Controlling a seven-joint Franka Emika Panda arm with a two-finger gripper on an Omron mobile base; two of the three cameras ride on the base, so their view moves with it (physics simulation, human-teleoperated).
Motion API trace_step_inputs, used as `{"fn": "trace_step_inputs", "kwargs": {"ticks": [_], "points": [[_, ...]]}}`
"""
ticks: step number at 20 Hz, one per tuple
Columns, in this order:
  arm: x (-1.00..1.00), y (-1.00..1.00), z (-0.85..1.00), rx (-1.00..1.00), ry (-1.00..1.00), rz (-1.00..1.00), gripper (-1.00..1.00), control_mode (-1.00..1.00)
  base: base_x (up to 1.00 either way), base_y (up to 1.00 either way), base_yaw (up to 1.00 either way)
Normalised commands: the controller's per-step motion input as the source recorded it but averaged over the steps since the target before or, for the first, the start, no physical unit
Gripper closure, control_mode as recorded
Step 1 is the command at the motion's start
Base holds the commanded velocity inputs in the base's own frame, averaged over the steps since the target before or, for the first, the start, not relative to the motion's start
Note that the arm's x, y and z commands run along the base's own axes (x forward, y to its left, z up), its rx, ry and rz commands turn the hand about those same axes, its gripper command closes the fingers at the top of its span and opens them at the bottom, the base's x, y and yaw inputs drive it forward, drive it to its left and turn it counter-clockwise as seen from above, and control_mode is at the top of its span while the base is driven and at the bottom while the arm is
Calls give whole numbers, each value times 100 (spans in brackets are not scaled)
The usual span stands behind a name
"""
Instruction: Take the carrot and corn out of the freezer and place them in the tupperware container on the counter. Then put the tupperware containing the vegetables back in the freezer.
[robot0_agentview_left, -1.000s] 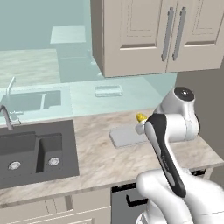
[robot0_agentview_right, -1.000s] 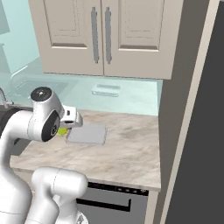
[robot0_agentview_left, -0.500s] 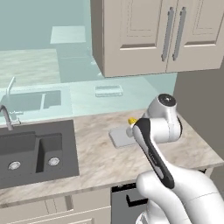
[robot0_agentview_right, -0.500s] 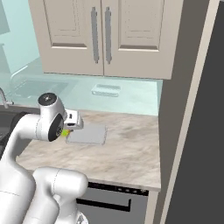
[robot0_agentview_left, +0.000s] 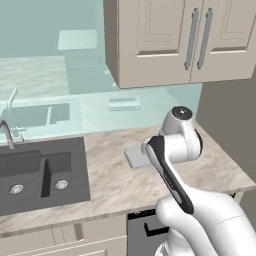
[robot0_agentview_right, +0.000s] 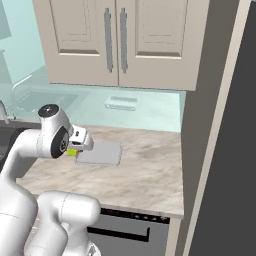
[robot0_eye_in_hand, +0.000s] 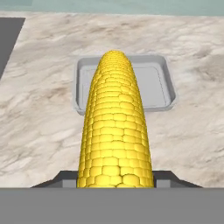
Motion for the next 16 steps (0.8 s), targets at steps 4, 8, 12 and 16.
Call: {"fn": "trace_step_inputs", "kwargs": {"ticks": [4,8,12,16], "points": [[6,0,0,4,3,-19,100,-100,0,0,0],[18,0,-5,3,0,-18,100,-100,0,0,0],[39,0,-3,8,2,-16,100,-100,0,0,0],[51,0,-13,9,3,-16,100,-100,0,0,0]]}}
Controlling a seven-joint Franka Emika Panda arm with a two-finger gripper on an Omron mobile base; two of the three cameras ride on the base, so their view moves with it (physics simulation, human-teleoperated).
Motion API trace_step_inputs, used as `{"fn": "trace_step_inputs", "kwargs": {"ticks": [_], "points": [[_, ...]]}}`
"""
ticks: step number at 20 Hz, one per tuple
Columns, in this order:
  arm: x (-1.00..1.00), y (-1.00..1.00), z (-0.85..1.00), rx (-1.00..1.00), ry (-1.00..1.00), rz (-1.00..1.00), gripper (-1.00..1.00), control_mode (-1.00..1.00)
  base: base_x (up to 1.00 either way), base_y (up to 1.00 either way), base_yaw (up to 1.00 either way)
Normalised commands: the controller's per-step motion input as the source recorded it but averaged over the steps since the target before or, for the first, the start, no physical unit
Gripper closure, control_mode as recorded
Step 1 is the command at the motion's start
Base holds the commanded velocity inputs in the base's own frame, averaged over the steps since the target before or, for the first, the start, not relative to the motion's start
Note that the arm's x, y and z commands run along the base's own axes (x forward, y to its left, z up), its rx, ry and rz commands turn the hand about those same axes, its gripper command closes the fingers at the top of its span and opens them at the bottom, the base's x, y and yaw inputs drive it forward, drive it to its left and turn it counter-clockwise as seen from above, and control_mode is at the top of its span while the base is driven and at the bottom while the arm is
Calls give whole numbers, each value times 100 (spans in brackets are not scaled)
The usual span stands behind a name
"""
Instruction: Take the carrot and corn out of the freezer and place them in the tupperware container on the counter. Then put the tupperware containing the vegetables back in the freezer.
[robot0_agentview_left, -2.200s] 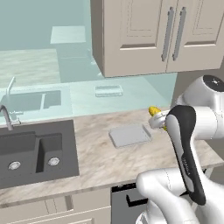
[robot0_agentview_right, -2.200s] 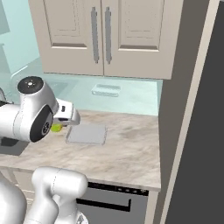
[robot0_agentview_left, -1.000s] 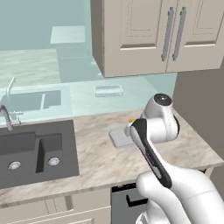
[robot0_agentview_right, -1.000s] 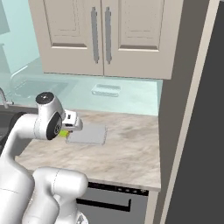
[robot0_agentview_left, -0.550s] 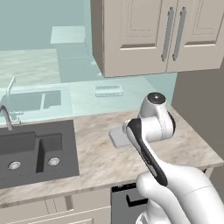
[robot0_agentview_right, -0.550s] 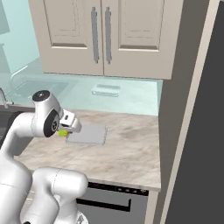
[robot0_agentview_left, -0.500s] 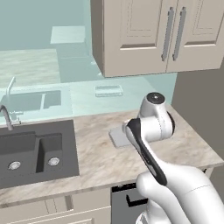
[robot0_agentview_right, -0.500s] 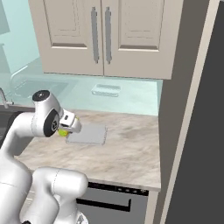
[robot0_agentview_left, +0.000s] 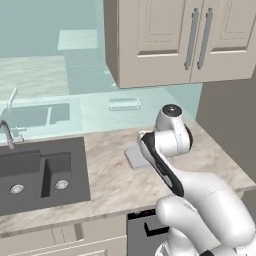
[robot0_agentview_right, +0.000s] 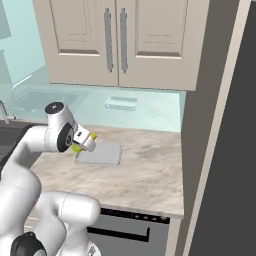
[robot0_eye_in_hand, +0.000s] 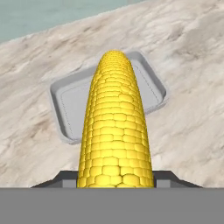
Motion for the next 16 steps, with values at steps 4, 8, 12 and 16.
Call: {"fn": "trace_step_inputs", "kwargs": {"ticks": [4,8,12,16], "points": [[60,0,-33,6,5,-12,100,-100,0,0,0],[46,0,-31,2,6,-13,100,-100,0,0,0],[35,3,-12,4,12,-15,100,-100,0,0,0],[26,13,-3,6,11,-15,100,-100,0,0,0]]}}
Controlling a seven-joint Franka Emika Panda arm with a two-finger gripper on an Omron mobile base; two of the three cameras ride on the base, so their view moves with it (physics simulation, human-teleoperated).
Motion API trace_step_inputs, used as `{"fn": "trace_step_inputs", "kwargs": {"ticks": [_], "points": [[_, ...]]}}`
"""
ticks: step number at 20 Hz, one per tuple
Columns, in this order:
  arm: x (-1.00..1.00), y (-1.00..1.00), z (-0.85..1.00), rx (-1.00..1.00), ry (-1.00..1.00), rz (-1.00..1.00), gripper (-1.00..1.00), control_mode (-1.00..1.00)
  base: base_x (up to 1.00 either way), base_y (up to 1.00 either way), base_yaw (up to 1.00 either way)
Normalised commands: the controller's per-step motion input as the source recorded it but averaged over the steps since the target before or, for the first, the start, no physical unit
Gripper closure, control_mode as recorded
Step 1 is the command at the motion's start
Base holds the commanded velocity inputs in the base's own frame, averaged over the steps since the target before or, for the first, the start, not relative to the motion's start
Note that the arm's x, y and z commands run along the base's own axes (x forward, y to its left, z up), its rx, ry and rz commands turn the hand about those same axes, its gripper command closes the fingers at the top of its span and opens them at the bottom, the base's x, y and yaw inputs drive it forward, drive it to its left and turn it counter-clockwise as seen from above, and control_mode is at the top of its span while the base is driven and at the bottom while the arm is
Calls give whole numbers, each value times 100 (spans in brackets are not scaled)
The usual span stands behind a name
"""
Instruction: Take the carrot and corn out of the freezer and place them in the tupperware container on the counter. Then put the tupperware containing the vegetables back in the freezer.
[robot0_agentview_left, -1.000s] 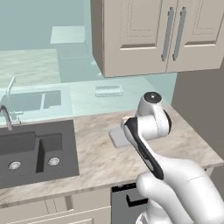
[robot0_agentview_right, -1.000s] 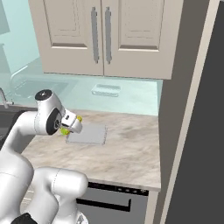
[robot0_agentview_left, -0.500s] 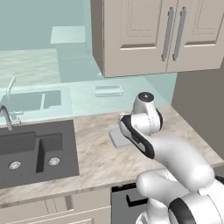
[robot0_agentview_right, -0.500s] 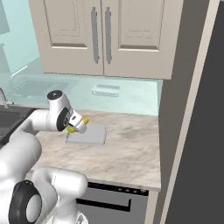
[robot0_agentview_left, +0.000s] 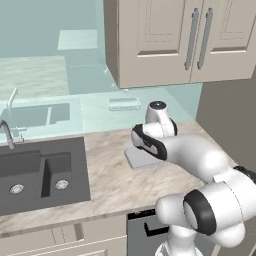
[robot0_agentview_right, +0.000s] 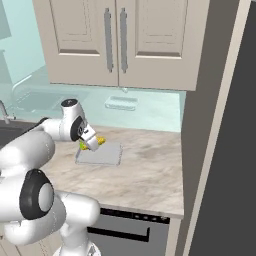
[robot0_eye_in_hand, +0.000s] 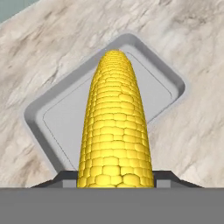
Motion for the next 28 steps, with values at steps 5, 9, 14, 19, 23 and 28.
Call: {"fn": "trace_step_inputs", "kwargs": {"ticks": [5,9,14,19,23,28], "points": [[18,13,-28,3,6,-13,100,-100,0,0,0],[18,6,-43,1,2,-11,100,-100,0,0,0],[19,0,-31,3,5,-11,100,-100,0,0,0],[20,4,-15,3,7,-14,100,-100,0,0,0],[23,9,-14,2,2,-18,100,-100,0,0,0],[22,0,-14,0,0,-11,100,-100,0,0,0]]}}
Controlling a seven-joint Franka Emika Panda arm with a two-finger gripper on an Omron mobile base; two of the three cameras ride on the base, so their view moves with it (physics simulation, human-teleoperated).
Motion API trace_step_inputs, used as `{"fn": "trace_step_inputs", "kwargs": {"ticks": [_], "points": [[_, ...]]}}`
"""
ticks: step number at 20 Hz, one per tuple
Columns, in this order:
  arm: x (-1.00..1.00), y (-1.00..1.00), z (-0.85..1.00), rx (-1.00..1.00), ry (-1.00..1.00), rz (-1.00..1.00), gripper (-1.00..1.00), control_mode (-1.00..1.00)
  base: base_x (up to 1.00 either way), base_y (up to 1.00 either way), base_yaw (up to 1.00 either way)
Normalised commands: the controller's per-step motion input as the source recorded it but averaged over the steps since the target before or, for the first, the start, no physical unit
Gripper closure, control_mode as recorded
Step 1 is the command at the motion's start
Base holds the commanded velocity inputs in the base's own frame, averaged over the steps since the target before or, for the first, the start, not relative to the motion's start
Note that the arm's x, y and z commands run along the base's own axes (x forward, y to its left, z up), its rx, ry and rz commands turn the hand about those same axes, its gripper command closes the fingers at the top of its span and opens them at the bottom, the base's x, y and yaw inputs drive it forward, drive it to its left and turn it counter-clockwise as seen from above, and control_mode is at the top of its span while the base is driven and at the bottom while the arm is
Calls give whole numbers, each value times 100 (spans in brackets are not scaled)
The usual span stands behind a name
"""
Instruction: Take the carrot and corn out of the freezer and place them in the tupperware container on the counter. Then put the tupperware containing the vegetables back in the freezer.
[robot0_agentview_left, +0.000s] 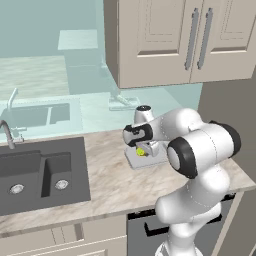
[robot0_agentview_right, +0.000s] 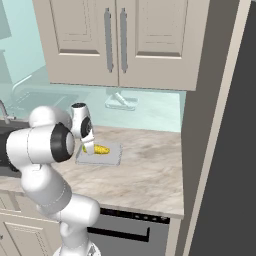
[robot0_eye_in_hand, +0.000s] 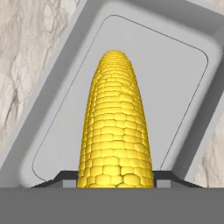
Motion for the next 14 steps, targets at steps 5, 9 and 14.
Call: {"fn": "trace_step_inputs", "kwargs": {"ticks": [5,9,14], "points": [[5,0,-20,0,0,-7,100,-100,0,0,0],[8,0,-21,0,0,-4,100,-100,0,0,0],[4,0,-5,0,0,0,-100,-100,0,0,0]]}}
